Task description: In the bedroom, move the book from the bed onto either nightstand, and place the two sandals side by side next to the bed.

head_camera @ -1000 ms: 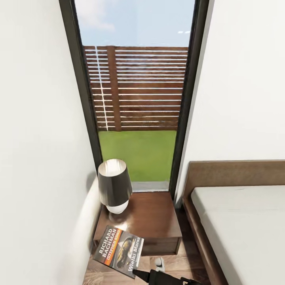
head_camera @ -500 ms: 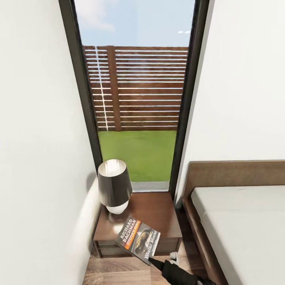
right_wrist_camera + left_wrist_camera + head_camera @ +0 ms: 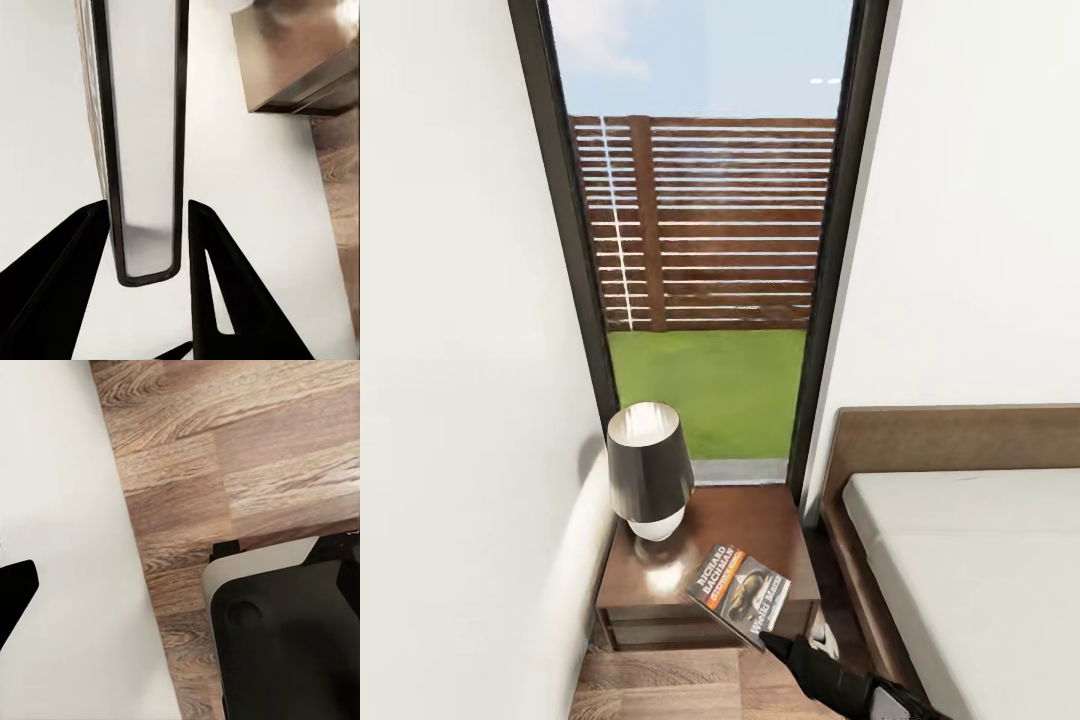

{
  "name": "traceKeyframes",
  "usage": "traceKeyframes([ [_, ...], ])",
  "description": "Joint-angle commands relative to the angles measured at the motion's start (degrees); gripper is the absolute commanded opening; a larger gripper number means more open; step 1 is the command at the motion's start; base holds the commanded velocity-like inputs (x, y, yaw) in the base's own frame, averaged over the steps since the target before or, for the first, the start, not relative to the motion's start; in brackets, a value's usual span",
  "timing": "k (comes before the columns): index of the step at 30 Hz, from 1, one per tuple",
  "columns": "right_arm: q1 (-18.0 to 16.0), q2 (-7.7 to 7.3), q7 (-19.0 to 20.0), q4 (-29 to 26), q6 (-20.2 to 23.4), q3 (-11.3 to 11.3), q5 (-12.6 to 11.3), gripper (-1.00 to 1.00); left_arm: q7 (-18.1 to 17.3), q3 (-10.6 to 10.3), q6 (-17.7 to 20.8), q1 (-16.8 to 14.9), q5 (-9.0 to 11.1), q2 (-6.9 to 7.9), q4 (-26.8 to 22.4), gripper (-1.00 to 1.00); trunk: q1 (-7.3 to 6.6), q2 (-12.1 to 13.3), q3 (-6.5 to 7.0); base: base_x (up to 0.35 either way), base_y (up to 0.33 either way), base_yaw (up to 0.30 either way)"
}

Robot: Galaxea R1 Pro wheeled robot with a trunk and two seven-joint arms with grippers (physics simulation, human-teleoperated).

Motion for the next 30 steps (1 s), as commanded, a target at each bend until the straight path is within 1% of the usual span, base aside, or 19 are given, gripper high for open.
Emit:
traceKeyframes([
  [1, -0.14, -0.06, -0.95, -0.15, 1.05, -0.88, -0.24, -1.00, 0.23, -0.45, -0.14, -0.05, 0.21, 0.01, 0.04, 1.00, 0.03, -0.13, -0.13, 0.000, 0.000, 0.000],
  [5, -0.48, -0.27, -3.57, -1.65, 3.21, -2.72, -0.26, -1.00, 0.23, -0.45, -0.07, -0.05, 0.17, 0.01, 0.04, 1.00, 0.03, -0.13, -0.13, 0.000, 0.000, 0.000],
  [10, -1.08, -0.38, -4.98, -4.70, 5.38, -3.62, -0.32, -1.00, 0.23, -0.45, 0.00, -0.05, 0.14, 0.01, 0.05, 1.00, 0.03, -0.13, -0.13, 0.000, 0.000, 0.000],
  [17, -2.95, -0.52, -5.51, -6.29, 6.86, -4.79, -0.31, -1.00, 0.23, -0.45, 0.02, -0.05, 0.13, 0.01, 0.03, 1.00, 0.03, -0.13, -0.13, 0.000, 0.000, 0.000],
  [18, -3.39, -0.68, -5.60, -6.53, 7.07, -5.91, -0.28, -1.00, 0.23, -0.45, 0.03, -0.05, 0.14, 0.01, 0.01, 1.00, 0.03, -0.13, -0.13, 0.000, 0.000, 0.000],
  [19, -3.39, -0.68, -5.60, -6.53, 7.07, -5.91, -0.28, -1.00, 0.23, -0.45, 0.03, -0.05, 0.14, 0.01, 0.01, 1.00, 0.03, -0.13, -0.13, 0.000, 0.000, 0.000],
  [23, -4.59, -1.27, -5.71, -6.80, 7.34, -8.22, -0.27, -1.00, 0.23, -0.48, 0.08, -0.07, 0.18, 0.01, -0.05, 1.00, 0.03, -0.13, -0.13, 0.001, 0.000, 0.000],
  [30, -5.30, -1.63, -5.96, -6.93, 7.42, -9.22, -0.21, -1.00, 0.07, -0.59, 0.20, -0.52, 0.27, -0.13, -0.15, 1.00, 0.03, -0.13, -0.13, 0.078, 0.032, 0.000],
])
